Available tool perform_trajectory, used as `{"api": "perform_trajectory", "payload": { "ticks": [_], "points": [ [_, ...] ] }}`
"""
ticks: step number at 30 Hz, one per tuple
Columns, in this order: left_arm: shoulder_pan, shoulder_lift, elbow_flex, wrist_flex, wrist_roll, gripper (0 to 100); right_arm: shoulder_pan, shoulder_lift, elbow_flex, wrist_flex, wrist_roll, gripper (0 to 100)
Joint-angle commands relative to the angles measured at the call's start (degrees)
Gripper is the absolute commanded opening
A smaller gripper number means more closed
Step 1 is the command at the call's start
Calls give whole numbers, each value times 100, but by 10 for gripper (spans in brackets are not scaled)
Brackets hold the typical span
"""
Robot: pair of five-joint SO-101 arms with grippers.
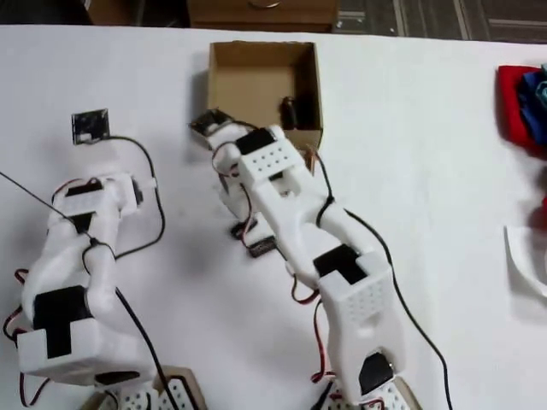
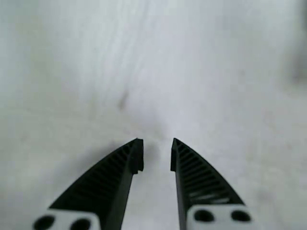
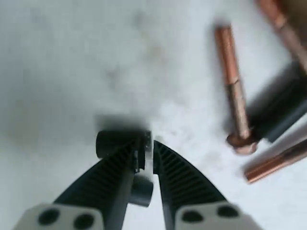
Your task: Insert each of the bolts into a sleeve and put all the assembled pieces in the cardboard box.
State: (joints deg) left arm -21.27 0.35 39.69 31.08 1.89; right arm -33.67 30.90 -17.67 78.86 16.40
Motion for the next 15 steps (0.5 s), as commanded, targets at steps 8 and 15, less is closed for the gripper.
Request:
{"api": "perform_trajectory", "payload": {
  "ticks": [8, 15],
  "points": [
    [-79, -26, -251, -79, 44, 116, -92, 189, -905, 708, 659, 41],
    [-97, -26, -268, -79, 53, 116, -84, 189, -897, 1692, 2084, 183]
  ]
}}
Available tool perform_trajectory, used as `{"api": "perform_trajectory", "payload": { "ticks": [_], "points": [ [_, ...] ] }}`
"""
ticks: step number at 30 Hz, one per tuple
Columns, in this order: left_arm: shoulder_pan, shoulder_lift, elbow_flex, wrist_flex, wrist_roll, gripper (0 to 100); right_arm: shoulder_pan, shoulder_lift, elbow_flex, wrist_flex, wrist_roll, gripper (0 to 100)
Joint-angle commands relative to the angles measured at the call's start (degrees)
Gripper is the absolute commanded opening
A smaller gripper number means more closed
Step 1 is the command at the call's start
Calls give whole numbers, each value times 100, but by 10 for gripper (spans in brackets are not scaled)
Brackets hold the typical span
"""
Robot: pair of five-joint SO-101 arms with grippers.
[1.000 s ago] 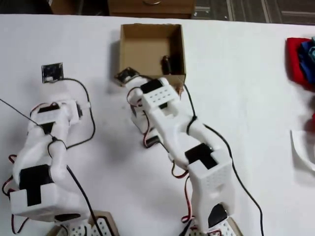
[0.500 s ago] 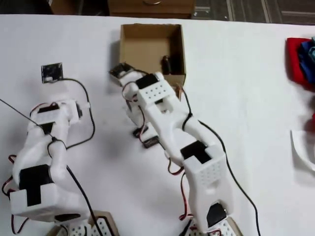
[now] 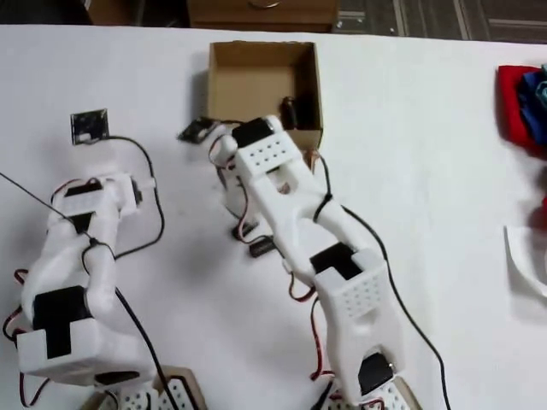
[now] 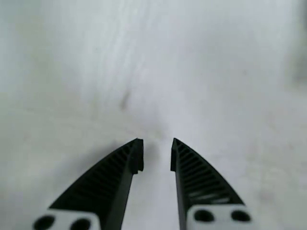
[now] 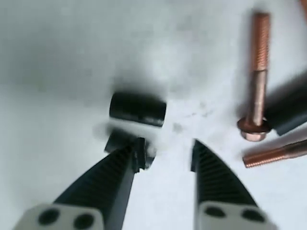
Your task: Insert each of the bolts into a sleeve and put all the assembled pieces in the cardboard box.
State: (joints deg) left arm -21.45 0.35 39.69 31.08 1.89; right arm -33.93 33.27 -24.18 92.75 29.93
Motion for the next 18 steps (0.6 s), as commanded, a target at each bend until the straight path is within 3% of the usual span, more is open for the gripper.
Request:
{"api": "perform_trajectory", "payload": {
  "ticks": [1, 8, 11, 15, 18],
  "points": [
    [-123, -35, -268, -70, 114, 116, -57, -40, -237, 347, 853, 184],
    [-1081, -35, -242, -70, 1873, 116, -136, -4, -255, -4, 941, 186],
    [-1152, -35, -233, -70, 1978, 116, -171, 4, -246, -303, 1108, 185],
    [-1204, -35, -233, -70, 1996, 116, -251, 13, -202, -382, 2365, 184],
    [-1301, -35, -242, -70, 2004, 116, -277, 13, -158, -303, 2646, 187]
  ]
}}
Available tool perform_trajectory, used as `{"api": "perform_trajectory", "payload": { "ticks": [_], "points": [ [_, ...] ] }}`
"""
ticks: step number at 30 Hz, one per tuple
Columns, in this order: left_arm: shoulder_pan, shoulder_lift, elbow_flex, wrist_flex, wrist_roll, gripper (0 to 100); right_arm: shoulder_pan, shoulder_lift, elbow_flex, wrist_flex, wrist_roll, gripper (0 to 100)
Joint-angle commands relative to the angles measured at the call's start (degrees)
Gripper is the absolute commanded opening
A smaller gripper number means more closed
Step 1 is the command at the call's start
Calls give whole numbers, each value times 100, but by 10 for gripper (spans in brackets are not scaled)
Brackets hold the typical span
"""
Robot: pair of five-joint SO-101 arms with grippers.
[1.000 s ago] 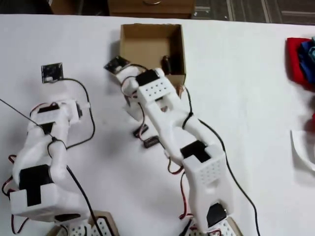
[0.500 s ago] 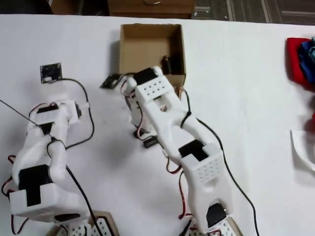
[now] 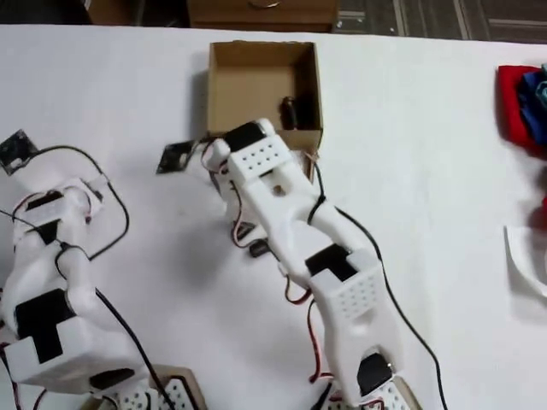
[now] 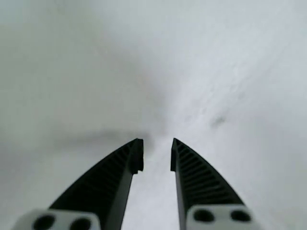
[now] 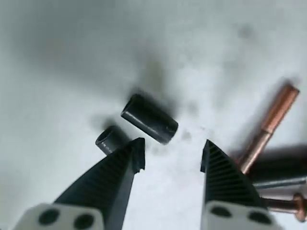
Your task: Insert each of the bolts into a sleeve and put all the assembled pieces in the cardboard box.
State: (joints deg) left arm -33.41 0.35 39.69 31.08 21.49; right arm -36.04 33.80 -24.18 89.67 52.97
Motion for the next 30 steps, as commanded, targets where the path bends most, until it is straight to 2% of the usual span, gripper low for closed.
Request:
{"api": "perform_trajectory", "payload": {
  "ticks": [1, 15, 30],
  "points": [
    [-114, -35, -242, -70, 53, 116, -92, -40, -149, 22, 466, 187],
    [-114, -35, -259, -70, 53, 116, -549, 470, 123, 163, 1345, 185],
    [-97, -35, -268, -70, 53, 116, 347, 822, 123, -92, 1345, 184]
  ]
}}
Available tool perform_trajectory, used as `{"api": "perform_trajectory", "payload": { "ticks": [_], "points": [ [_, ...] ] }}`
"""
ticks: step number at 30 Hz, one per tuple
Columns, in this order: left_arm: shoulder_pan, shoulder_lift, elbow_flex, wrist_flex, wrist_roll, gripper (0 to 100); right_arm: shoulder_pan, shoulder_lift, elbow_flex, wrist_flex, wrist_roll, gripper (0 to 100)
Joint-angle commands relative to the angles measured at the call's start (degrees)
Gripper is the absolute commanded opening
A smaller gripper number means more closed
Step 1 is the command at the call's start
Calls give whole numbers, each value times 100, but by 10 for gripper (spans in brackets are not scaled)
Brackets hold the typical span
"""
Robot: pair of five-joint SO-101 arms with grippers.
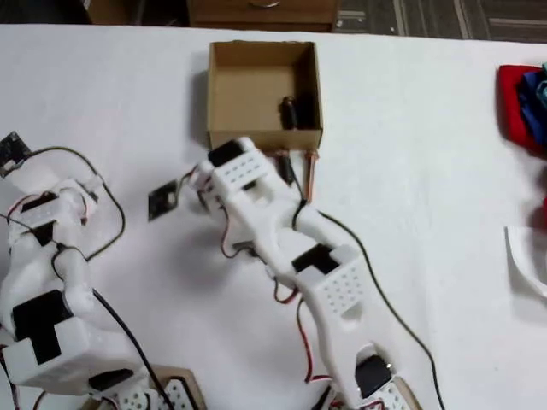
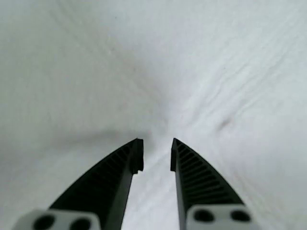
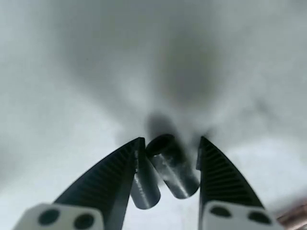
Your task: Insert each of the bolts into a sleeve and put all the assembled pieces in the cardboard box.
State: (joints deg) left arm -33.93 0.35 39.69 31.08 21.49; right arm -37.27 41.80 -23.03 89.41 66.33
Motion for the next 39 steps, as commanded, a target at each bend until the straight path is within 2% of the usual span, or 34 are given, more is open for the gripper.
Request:
{"api": "perform_trajectory", "payload": {
  "ticks": [1, 9, 14, 21, 26, 29, 31, 36, 39],
  "points": [
    [-44, -35, -268, -70, 53, 116, 505, 22, 9, -57, 9, 184],
    [-35, -35, -268, -70, 53, 116, 734, 31, -264, -75, -26, 172],
    [-35, -35, -268, -70, 53, 116, 716, 31, -369, -277, -70, 12],
    [-35, -35, -277, -70, 53, 116, 699, -22, -413, -892, -1424, 20],
    [-35, -35, -277, -70, 53, 116, 787, -13, -1002, -848, -3253, 23],
    [-35, -35, -277, -70, 53, 116, 796, 22, -1284, -585, -3525, 26],
    [-35, -35, -277, -70, 53, 116, 787, 22, -1310, -418, -3464, 63],
    [-35, -35, -277, -70, 53, 116, 787, 31, -1310, -215, -3464, 279],
    [-35, -35, -277, -70, 53, 116, 787, 31, -1345, -374, -3464, 283]
  ]
}}
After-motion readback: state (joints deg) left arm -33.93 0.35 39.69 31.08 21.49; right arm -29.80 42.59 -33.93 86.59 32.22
